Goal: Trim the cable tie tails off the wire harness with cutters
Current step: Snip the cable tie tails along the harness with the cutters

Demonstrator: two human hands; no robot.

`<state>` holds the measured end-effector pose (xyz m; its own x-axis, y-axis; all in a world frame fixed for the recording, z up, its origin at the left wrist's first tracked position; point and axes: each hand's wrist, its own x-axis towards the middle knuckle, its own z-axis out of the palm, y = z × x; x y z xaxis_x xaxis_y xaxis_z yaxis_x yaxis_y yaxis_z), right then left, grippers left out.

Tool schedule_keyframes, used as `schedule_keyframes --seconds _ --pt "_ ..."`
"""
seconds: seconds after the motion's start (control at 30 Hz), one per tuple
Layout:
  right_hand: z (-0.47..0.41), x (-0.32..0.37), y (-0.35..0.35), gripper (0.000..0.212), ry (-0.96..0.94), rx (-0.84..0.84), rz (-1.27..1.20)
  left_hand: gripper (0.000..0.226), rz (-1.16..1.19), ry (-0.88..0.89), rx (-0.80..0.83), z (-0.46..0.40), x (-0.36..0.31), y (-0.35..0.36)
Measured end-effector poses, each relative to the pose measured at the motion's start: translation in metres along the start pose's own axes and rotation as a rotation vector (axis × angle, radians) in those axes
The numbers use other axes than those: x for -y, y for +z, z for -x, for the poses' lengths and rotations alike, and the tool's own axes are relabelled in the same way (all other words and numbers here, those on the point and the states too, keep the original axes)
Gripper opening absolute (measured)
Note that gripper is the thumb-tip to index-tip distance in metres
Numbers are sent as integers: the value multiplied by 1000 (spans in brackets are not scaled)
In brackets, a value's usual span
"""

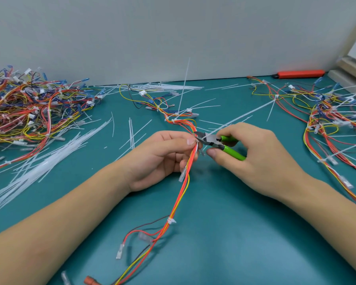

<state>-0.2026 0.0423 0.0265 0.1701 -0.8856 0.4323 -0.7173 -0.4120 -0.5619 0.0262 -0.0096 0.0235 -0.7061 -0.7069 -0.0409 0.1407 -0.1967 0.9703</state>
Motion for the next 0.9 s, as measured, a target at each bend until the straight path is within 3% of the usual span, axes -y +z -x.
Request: schedule_keyframes --seconds 0.3,0.67,0.9 --pt "-1 1 0 44 -25 -20 24 11 -6 2 2 0 0 0" --pt "1 4 2 44 24 -46 32 24 -41 28 51 2 -2 4" --pt "1 3 5 22 59 -21 -85 20 -22 20 -1 1 -2 5"
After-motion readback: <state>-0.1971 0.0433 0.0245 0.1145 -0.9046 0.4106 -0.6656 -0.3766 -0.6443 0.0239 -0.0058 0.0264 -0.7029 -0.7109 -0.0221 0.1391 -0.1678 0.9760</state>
